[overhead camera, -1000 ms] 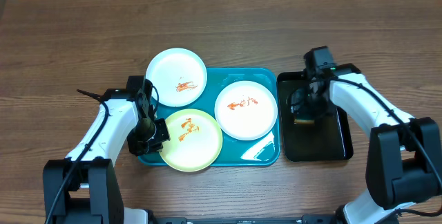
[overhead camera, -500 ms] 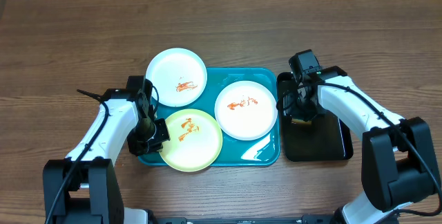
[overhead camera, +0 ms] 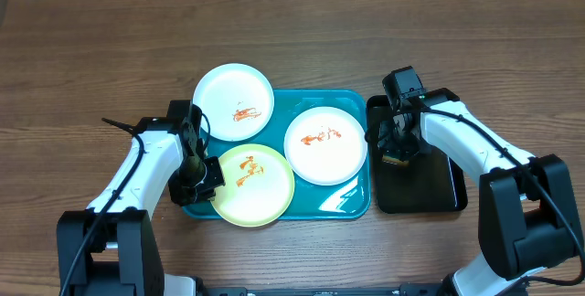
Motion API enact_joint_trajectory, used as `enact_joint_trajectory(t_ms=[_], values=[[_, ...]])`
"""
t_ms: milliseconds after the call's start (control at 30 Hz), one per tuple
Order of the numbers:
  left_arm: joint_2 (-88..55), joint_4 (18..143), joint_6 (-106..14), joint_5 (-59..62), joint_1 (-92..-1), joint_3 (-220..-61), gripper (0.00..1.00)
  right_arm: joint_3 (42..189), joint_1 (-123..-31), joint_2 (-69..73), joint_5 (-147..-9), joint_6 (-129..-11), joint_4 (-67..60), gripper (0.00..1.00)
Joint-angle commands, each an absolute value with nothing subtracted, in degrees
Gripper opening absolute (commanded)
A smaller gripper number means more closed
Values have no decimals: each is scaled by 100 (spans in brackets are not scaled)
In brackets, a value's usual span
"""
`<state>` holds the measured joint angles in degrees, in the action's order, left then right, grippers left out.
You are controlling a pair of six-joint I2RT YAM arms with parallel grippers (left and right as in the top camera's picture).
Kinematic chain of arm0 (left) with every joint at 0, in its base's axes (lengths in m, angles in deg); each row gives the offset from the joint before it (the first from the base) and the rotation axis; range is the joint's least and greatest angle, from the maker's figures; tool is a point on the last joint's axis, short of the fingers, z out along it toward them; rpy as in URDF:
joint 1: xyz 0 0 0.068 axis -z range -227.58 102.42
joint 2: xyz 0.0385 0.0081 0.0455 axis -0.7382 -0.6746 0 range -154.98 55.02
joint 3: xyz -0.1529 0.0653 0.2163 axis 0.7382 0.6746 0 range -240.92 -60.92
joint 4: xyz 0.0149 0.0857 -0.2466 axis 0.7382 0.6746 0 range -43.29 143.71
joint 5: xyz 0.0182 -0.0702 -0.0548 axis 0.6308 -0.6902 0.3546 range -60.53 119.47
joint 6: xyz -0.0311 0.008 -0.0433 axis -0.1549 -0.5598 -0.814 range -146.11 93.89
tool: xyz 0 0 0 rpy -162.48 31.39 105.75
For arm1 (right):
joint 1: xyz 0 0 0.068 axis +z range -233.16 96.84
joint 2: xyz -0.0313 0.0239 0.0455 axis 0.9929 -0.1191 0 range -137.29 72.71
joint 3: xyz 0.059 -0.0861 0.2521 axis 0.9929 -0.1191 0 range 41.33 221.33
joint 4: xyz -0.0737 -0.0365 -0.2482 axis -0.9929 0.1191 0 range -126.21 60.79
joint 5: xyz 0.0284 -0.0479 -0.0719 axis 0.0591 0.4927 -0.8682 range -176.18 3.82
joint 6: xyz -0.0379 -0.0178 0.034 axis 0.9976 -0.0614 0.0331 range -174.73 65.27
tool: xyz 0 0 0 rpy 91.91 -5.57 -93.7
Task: Clean dirty plates on tray and stack at the side
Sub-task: 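Lower the right gripper into the black tray and grasp the green sponge, then carry the sponge with the right gripper onto the yellow plate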
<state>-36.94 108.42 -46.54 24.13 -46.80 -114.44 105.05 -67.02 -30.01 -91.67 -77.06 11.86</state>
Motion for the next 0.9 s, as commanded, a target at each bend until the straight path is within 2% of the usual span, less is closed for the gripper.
enact_joint_trajectory(t_ms=[0, 100, 233, 467, 567, 867], values=[[-3745, 10838, -4540, 2347, -4636, -11546, 4, 10448, -6715, -2970, -9213, -8036, 1204, 46], [-3745, 10840, -4540, 2347, -4636, -11546, 4, 10407, -6715, -2981, -9218, -8053, 1186, 38], [-3745, 10840, -4540, 2345, -4636, -11546, 4, 10267, -6715, -2988, -9215, -8073, 1140, 32], [-3745, 10838, -4540, 2347, -4636, -11546, 4, 9817, -6726, -2988, -9263, -8176, 664, 5], [-3745, 10840, -4542, 2347, -4636, -11546, 4, 9961, -6770, -2981, -9279, -8176, 701, 4], [-3745, 10831, -4540, 2347, -4636, -11546, 4, 11847, -6973, -2439, -9263, -7983, 2666, 4]])
